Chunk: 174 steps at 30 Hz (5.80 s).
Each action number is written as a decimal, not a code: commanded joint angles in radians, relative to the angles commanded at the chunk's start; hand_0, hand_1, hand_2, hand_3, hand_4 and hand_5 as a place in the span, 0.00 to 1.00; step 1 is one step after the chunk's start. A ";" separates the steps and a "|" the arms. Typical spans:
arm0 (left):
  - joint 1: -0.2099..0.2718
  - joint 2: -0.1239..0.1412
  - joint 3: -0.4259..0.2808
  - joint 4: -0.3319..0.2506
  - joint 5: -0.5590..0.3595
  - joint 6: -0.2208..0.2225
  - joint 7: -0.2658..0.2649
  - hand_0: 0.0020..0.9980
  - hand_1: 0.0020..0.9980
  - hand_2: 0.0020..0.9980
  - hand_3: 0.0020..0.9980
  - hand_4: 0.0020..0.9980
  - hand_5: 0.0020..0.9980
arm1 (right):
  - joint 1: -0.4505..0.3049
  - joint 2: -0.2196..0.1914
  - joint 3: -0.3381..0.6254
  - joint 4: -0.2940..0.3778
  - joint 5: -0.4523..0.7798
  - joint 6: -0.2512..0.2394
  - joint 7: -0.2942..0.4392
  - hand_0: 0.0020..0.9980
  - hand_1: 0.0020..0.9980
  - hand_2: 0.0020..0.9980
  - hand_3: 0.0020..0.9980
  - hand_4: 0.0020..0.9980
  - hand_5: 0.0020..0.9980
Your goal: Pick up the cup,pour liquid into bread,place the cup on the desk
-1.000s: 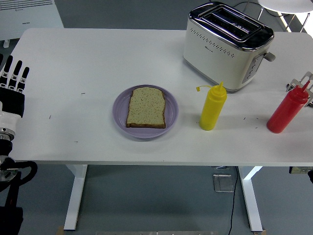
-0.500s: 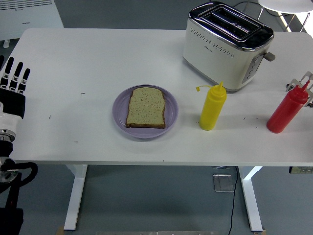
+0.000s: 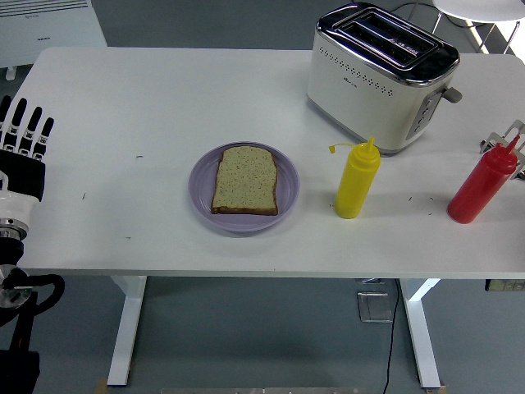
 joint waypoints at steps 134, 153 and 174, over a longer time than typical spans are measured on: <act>-0.021 0.006 -0.005 -0.002 -0.010 -0.004 -0.008 0.80 0.77 0.79 0.72 0.48 1.00 | 0.021 -0.004 0.019 0.001 0.040 -0.004 -0.002 0.79 0.69 0.71 0.69 0.51 0.46; -0.013 0.008 0.012 -0.001 -0.010 -0.004 -0.007 0.80 0.77 0.79 0.72 0.48 1.00 | 0.010 0.000 0.024 0.004 0.021 -0.008 -0.004 0.79 0.69 0.71 0.69 0.51 0.46; -0.013 0.009 0.007 -0.002 -0.010 -0.005 -0.007 0.80 0.77 0.79 0.72 0.48 1.00 | 0.011 -0.001 0.052 0.018 -0.037 -0.013 -0.019 0.78 0.69 0.71 0.68 0.51 0.46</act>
